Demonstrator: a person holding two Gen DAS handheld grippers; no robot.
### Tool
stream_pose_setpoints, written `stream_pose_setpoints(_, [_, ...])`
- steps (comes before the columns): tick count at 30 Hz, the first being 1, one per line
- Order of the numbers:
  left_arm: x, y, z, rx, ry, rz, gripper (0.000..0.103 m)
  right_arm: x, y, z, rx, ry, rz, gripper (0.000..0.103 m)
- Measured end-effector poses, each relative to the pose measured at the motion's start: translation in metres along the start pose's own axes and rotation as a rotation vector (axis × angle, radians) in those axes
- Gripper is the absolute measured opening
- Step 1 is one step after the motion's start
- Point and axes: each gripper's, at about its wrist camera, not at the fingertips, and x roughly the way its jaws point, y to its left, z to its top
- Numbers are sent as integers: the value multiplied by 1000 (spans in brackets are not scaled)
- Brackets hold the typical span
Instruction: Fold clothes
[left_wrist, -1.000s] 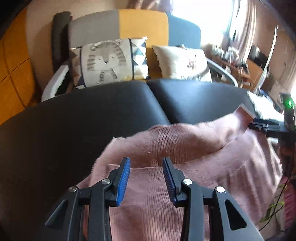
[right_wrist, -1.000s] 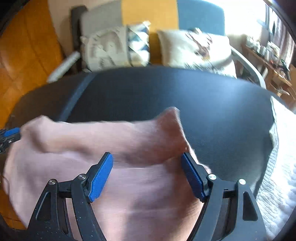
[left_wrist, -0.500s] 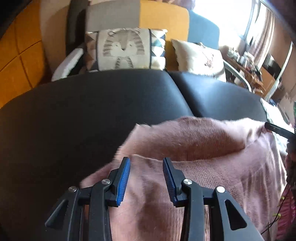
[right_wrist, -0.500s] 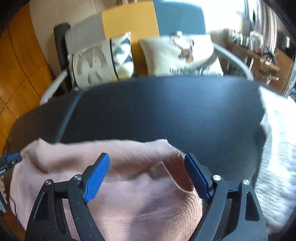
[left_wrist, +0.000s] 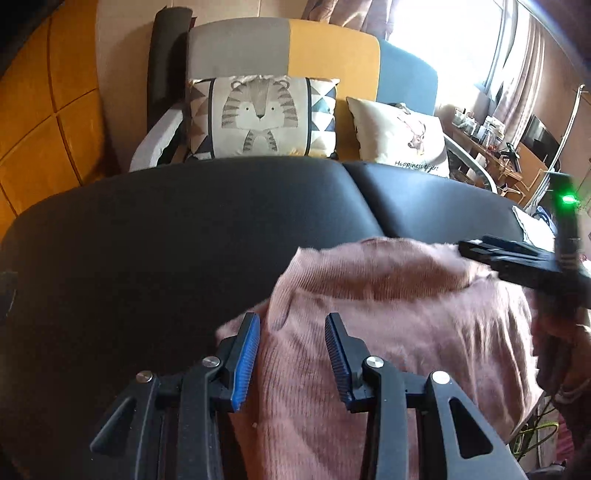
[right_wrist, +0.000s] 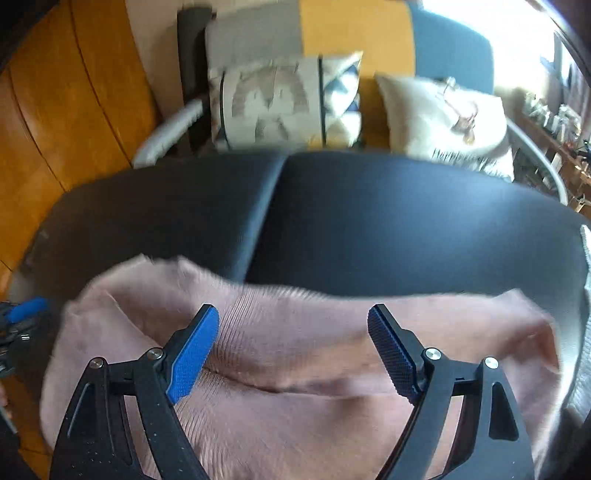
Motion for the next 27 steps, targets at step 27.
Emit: stream_pose_setpoints(27, [85, -81, 9, 80, 48, -84, 38, -3, -151, -57, 64, 25, -159, 99])
